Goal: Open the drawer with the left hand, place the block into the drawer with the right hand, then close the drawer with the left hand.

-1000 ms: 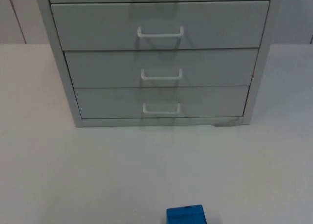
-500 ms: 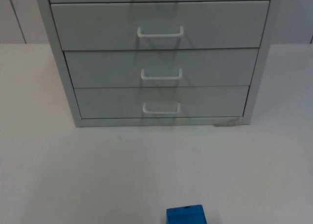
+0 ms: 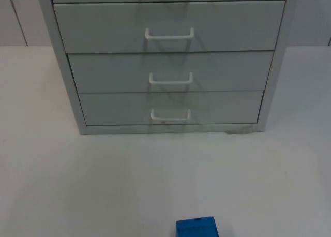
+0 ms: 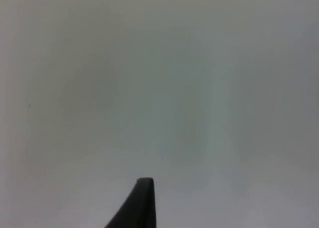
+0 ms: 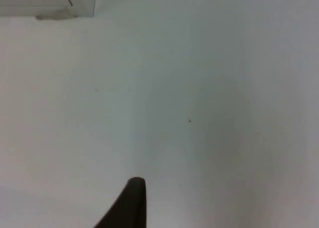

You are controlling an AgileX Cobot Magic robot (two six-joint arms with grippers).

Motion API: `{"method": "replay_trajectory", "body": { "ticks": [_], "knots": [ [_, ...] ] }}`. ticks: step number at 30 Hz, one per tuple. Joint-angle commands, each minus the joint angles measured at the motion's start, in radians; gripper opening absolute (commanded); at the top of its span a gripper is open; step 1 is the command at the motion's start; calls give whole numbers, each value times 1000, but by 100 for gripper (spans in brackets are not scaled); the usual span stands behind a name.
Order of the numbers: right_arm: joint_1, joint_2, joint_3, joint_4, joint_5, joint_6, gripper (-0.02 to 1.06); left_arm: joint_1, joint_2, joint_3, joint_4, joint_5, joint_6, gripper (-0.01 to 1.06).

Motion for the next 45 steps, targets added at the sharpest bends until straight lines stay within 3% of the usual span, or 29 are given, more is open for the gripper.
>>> {"method": "replay_trajectory", "body": {
  "ticks": [1,12,18,20,21,23,25,26,28,30,32,33,35,37,41,42,45],
  "knots": [
    [-5,3,-7,4,0,-12,105,2,2,-4,-8,-13,1,105],
    [-5,3,-7,-1,5,-12,105,2,2,-4,-18,-26,8,105],
    [-5,3,-7,-1,-1,-12,105,2,2,-4,-234,-26,248,99],
    [-5,3,-7,-1,-6,-12,105,2,2,-4,-321,-28,303,86],
    [-5,3,-7,-1,-6,-12,105,2,2,-4,-321,-28,303,86],
    [-5,3,-7,-1,-6,-12,105,2,2,-4,-391,-38,357,69],
    [-5,3,-7,-1,-6,-12,105,2,2,-4,-494,-37,497,52],
    [-5,3,-7,-1,-6,-12,105,2,2,-4,-494,-37,497,52],
    [-5,3,-7,-1,-6,-12,105,2,2,-4,-618,-37,614,50],
    [-5,3,-7,-1,-9,-12,105,2,2,-4,-726,-39,701,56],
    [-5,3,-7,-1,-11,-12,105,2,2,-6,-745,-37,737,61],
    [-5,3,-7,-1,-11,-12,105,-10,5,-12,-747,-31,768,67],
    [-5,3,-7,-3,-13,-12,105,-34,21,-30,-744,-19,775,67],
    [-5,3,-7,-3,-13,-12,105,-71,43,-53,-744,-18,784,66],
    [-5,3,-7,-3,-13,-12,105,-241,135,-147,-692,-33,785,60],
    [-5,3,-7,-3,-13,-12,105,-241,135,-147,-692,-33,785,60],
    [-5,3,-7,-3,-13,-12,105,-399,220,-216,-472,-86,651,59]
  ]
}}
